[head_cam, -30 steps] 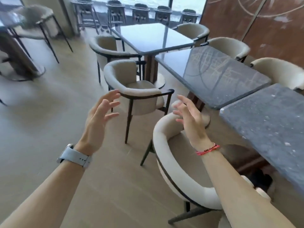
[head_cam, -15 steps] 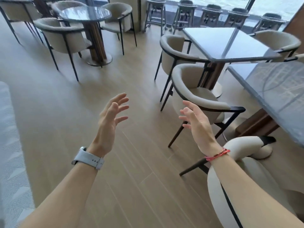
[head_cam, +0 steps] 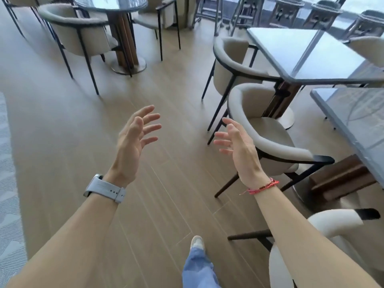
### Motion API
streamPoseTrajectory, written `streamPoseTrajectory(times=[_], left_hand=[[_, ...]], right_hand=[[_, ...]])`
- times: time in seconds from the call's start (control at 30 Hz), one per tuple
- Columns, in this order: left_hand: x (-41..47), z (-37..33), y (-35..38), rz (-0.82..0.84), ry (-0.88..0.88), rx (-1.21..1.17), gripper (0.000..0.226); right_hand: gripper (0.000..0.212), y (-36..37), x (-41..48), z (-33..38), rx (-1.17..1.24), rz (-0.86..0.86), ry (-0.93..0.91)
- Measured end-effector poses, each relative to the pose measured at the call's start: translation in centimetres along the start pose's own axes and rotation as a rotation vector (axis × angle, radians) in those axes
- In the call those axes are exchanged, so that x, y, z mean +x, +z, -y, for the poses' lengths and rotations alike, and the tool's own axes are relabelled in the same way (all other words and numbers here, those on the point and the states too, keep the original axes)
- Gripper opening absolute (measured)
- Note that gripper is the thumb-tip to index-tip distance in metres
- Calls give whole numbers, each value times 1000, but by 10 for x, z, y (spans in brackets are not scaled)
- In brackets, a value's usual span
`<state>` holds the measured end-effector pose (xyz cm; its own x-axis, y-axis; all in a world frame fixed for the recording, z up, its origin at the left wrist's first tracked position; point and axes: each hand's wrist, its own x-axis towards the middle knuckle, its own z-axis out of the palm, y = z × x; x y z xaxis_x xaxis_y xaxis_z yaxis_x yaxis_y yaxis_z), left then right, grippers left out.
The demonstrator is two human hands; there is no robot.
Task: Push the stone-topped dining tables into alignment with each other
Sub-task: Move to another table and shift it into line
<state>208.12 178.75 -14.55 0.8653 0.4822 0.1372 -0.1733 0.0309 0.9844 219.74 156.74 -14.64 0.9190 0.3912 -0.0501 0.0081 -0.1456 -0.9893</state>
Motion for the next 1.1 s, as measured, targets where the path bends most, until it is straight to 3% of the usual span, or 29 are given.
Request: streamPoseTrajectory(times=[0.2,0.3,0.57,0.83,1.1], left_hand=[[104,3,13,-71,-5,22,62],[152,4,6,-96,-9,35,64],[290,27,-46,-138,19,18,62],[464,42,-116,-34,22,-5,67],[629,63,-132,60,-2,-36,64]], right_hand=[[55,-2,121,16,38,64,28],[47,7,174,21,41,77,24],[49,77,319,35,9,128,18],[47,166,457,56,1,60,28],[43,200,598,69,17,-47,57]])
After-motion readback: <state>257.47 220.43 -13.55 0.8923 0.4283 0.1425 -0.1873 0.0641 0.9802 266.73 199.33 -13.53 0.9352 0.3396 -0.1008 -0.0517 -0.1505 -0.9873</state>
